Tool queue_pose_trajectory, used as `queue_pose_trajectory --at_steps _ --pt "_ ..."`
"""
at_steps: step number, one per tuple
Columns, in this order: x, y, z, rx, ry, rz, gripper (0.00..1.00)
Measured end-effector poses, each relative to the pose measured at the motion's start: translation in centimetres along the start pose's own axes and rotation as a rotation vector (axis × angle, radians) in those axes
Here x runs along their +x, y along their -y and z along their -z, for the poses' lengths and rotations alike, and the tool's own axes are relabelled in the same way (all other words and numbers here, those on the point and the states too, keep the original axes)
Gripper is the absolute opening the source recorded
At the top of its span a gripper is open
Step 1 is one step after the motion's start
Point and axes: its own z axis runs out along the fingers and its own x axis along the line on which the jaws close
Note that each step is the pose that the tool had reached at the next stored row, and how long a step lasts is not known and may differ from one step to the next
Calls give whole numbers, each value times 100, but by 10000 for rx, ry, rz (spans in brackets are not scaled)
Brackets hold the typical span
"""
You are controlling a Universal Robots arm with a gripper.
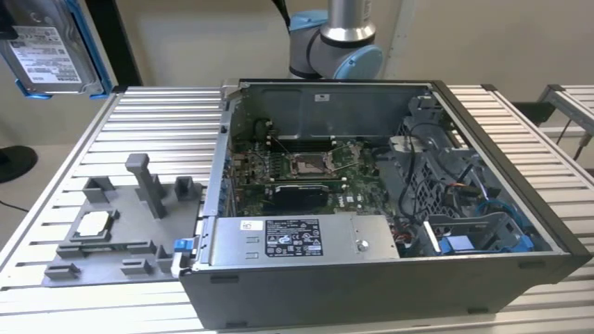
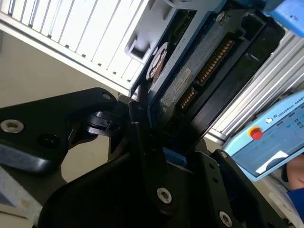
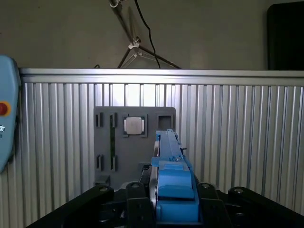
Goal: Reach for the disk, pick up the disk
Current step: 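Pick up the disk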
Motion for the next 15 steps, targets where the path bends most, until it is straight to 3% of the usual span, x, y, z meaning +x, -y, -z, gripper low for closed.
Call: queue_pose_trajectory --at_steps 7,15 --pt "-1 34 0 -1 -1 0 0" --pt "-1 190 0 -1 -1 0 0"
